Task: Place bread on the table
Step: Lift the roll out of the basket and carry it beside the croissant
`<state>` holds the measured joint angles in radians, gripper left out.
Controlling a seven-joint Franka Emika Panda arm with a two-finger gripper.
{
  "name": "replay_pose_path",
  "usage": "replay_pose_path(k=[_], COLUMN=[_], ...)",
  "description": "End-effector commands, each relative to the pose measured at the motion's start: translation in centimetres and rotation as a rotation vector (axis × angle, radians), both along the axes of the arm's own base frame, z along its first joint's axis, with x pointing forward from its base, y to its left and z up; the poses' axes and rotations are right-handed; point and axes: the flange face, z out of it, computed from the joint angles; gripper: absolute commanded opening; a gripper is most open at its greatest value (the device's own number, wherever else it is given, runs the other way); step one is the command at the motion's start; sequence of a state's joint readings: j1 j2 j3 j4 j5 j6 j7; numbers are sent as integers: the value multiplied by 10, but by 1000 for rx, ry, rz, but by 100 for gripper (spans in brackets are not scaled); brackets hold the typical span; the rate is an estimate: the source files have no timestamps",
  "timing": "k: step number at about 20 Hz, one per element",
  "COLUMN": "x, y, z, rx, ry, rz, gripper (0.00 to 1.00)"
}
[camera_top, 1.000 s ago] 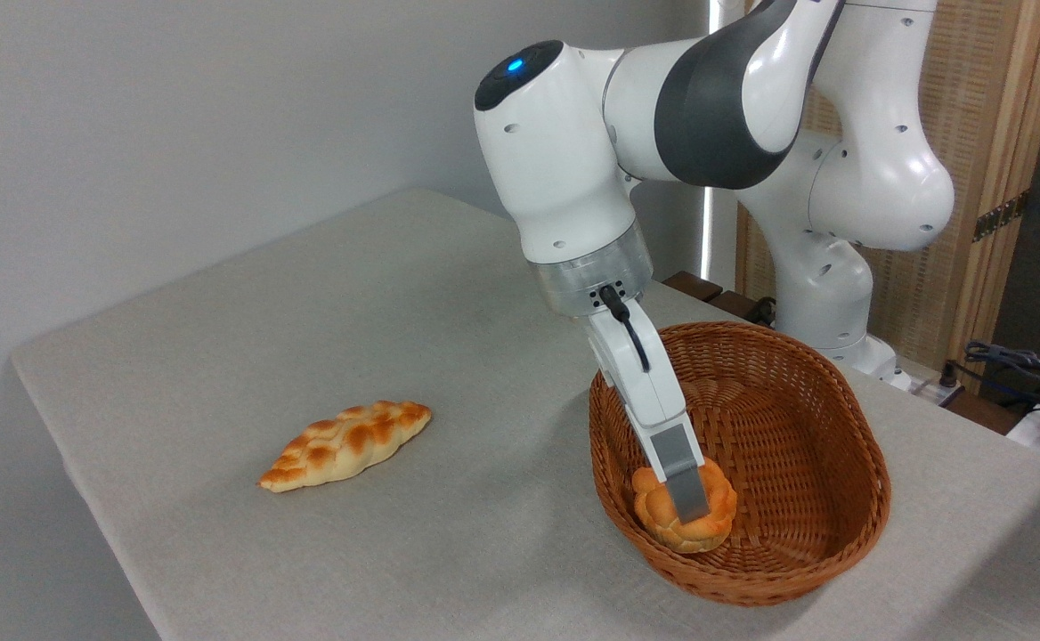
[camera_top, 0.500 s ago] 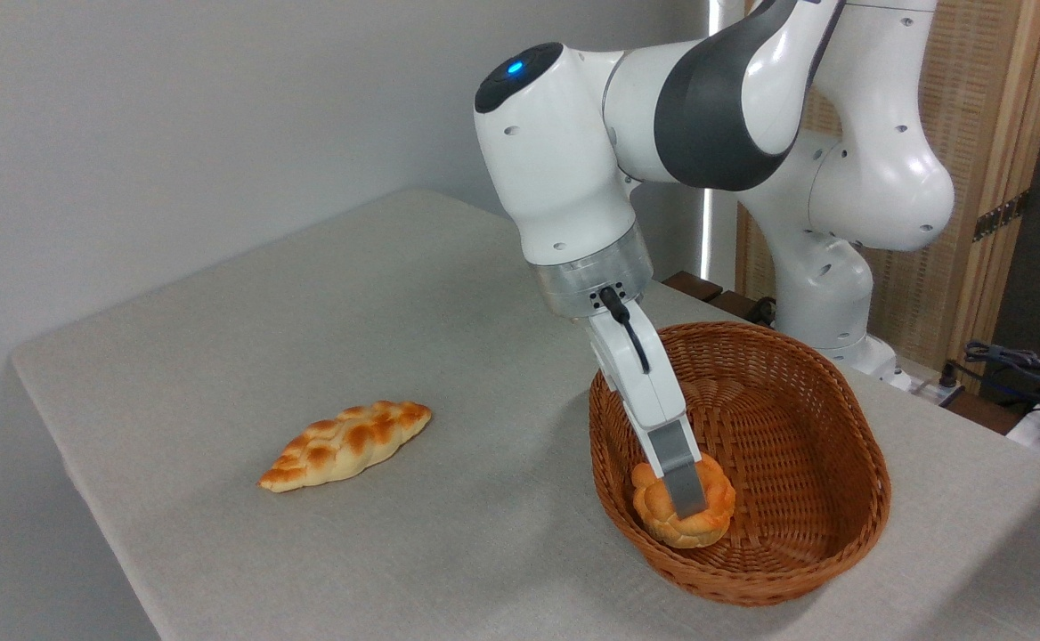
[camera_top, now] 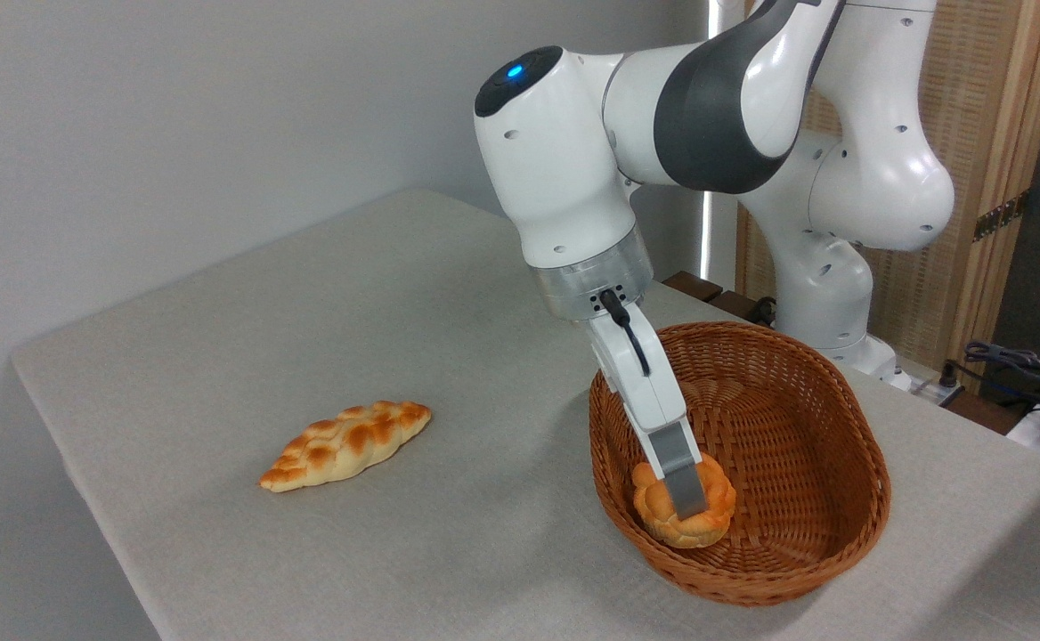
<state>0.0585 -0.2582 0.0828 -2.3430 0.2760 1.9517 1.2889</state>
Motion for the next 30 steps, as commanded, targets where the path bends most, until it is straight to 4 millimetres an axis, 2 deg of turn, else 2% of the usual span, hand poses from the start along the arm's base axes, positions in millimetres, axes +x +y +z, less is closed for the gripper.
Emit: replay_pose_path(k=[1, 12, 17, 20, 22, 26, 29, 30], x=[0, -1, 6, 14, 29, 78, 110, 118], y=[1, 2, 3, 4, -2, -17, -30, -41], z=[-5, 1, 52, 76, 91, 119, 118, 113], rx=[8, 11, 16, 13, -33, -187, -258, -266], ry=[8, 22, 74, 55, 14, -87, -135, -157], rz=[-21, -13, -7, -18, -7, 50, 60, 43], gripper=[29, 29, 30, 31, 32, 35, 37, 39])
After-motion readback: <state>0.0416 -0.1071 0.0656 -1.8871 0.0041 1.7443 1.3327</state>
